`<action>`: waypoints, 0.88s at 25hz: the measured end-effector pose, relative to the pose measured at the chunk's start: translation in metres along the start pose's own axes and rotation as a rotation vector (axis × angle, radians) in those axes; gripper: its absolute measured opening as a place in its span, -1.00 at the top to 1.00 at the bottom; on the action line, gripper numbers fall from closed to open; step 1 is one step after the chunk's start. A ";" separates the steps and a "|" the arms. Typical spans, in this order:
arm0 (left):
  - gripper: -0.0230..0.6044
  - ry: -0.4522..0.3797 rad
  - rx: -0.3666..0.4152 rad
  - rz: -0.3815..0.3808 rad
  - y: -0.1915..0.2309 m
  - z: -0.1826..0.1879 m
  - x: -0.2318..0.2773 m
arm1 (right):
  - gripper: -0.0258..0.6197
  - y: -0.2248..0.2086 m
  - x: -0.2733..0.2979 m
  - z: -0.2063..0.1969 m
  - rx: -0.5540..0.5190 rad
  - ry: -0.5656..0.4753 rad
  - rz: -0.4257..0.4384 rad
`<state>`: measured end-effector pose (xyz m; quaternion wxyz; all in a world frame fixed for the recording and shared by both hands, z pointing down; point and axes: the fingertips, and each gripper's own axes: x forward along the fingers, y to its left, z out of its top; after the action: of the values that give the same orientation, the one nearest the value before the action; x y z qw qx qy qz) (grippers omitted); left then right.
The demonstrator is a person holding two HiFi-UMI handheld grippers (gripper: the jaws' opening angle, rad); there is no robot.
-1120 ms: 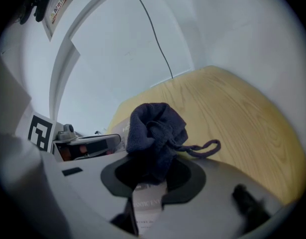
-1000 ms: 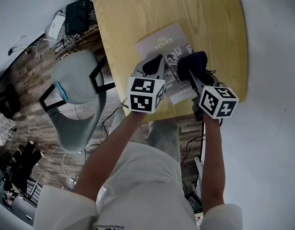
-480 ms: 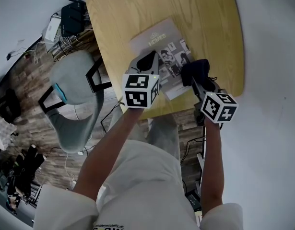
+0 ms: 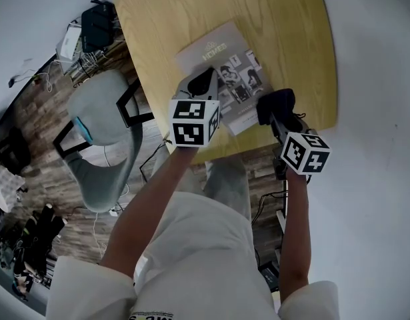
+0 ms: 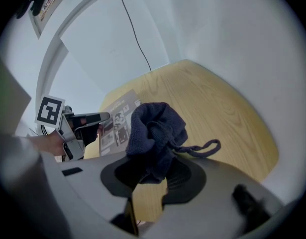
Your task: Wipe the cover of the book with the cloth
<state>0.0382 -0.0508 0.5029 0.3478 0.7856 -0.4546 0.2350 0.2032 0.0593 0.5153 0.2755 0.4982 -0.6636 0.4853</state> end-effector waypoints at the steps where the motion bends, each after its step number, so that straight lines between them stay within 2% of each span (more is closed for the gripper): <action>1: 0.89 0.001 0.005 -0.001 -0.002 -0.001 0.000 | 0.58 -0.003 -0.004 -0.003 -0.002 0.003 -0.021; 5: 0.89 0.011 0.036 -0.005 -0.006 -0.004 0.001 | 0.58 0.006 -0.018 -0.003 -0.053 -0.022 -0.065; 11: 0.89 0.029 0.034 -0.048 -0.009 -0.002 -0.002 | 0.59 0.059 -0.029 0.022 -0.134 -0.083 0.025; 14: 0.89 0.052 0.059 -0.089 -0.008 -0.002 -0.006 | 0.59 0.070 -0.022 0.034 -0.125 -0.107 0.055; 16: 0.89 0.060 0.095 -0.092 -0.004 0.003 -0.011 | 0.59 0.075 -0.014 0.044 -0.106 -0.116 0.075; 20: 0.90 0.047 0.235 -0.063 0.009 0.020 -0.021 | 0.59 0.093 -0.003 0.066 -0.112 -0.128 0.105; 22: 0.90 0.040 0.278 -0.062 0.018 0.024 -0.024 | 0.59 0.104 0.001 0.073 -0.123 -0.128 0.111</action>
<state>0.0125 -0.0619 0.4767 0.2517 0.8350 -0.3862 0.3005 0.1148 -0.0046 0.4505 0.2354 0.4730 -0.7349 0.4251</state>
